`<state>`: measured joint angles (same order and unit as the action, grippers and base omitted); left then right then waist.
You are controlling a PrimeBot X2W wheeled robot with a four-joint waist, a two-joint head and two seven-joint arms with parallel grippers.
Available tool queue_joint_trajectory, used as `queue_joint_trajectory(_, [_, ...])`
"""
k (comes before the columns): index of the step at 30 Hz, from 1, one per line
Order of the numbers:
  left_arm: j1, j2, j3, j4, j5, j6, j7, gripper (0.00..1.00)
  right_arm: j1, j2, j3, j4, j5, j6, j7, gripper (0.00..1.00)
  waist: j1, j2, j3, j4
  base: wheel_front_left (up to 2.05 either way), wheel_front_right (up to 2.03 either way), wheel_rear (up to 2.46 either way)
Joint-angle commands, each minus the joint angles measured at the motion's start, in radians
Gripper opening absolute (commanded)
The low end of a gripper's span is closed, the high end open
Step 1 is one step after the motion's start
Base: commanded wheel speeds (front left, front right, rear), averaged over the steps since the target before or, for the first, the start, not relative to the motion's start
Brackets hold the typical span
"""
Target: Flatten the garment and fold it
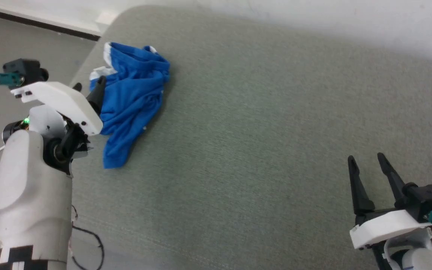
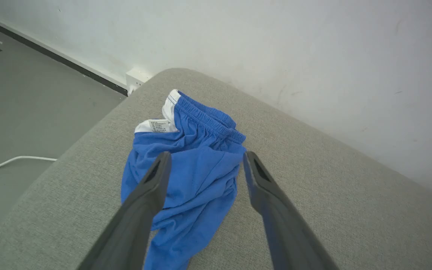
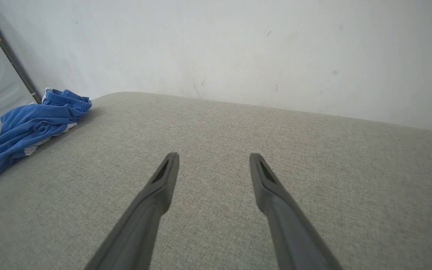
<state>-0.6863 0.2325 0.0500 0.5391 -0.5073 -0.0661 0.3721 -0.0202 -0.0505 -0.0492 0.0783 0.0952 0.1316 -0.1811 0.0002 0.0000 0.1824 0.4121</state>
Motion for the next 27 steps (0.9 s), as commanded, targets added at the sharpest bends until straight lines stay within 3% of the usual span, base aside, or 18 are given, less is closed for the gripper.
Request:
queue_joint_trajectory(1, [-0.011,0.007,0.001,0.015,-0.013,-0.01,0.034,1.0,-0.012,0.0,-0.008,-0.013,-0.007,-0.001,0.004,1.0,-0.0002,0.0,0.134,-0.121,0.0,0.0,0.0])
queue_joint_trajectory(9, [-0.036,0.046,-0.021,0.062,-0.02,0.008,0.184,1.0,-0.023,0.0,-0.038,-0.078,-0.017,-0.001,0.025,1.0,-0.0002,0.0,0.25,-0.168,0.0,0.0,0.0])
queue_joint_trajectory(14, [-0.016,0.039,-0.023,0.084,-0.022,0.031,0.194,1.0,-0.04,0.0,-0.032,-0.092,-0.019,-0.001,0.031,1.0,-0.0002,0.0,0.273,-0.167,0.0,0.0,0.0])
queue_joint_trajectory(18, [-0.005,0.033,-0.018,0.094,-0.01,0.054,0.133,1.0,-0.056,0.0,-0.022,-0.092,-0.019,-0.001,0.03,1.0,-0.0002,0.0,0.269,-0.156,0.0,0.0,0.0])
queue_joint_trajectory(20, [-0.007,0.033,-0.01,0.094,0.001,0.072,0.078,0.19,-0.06,0.0,-0.017,-0.087,-0.019,-0.001,0.03,1.0,-0.0002,0.0,0.261,-0.151,0.0,0.0,0.0])
queue_joint_trajectory(21, [-0.009,0.033,-0.01,0.094,0.006,0.073,0.055,0.0,-0.061,0.0,-0.015,-0.085,-0.019,-0.001,0.029,1.0,-0.0002,0.0,0.256,-0.149,0.0,0.0,0.0])
queue_joint_trajectory(27, [-0.053,0.026,0.018,0.068,0.002,0.073,-0.1,0.0,-0.059,0.0,0.002,-0.055,-0.003,-0.001,0.014,1.0,-0.0002,0.0,0.202,-0.141,0.0,0.0,0.0])
